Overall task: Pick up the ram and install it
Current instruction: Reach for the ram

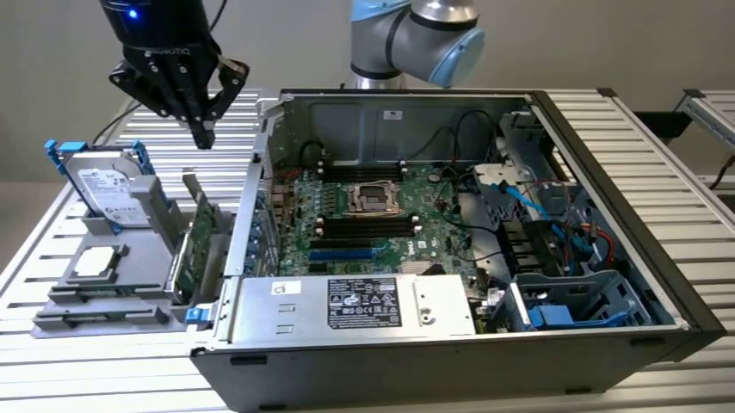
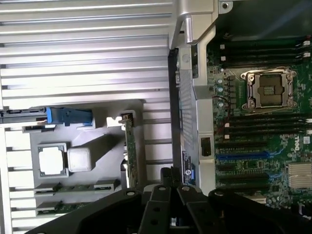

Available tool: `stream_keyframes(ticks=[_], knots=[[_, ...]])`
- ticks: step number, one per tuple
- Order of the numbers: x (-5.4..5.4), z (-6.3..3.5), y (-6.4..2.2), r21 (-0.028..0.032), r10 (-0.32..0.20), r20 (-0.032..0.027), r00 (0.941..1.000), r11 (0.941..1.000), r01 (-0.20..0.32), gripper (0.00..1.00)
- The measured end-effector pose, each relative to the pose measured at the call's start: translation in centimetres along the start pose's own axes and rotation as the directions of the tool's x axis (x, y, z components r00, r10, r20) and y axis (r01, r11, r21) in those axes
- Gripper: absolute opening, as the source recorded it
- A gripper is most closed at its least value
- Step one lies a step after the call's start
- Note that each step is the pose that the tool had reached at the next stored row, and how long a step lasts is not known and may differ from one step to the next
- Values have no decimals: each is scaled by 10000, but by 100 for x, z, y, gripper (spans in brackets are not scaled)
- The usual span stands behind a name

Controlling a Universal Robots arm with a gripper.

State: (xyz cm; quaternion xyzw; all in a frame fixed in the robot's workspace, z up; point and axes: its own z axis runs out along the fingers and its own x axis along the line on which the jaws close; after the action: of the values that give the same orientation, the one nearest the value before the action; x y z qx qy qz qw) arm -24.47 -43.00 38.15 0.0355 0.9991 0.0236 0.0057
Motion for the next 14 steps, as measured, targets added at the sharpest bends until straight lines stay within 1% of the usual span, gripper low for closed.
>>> stream_keyframes(ticks=[5,14], knots=[[161,5,-103,-1,0,1,10000,10000,0,11],[378,15,-284,-1,0,-3,10000,10000,0,11]])
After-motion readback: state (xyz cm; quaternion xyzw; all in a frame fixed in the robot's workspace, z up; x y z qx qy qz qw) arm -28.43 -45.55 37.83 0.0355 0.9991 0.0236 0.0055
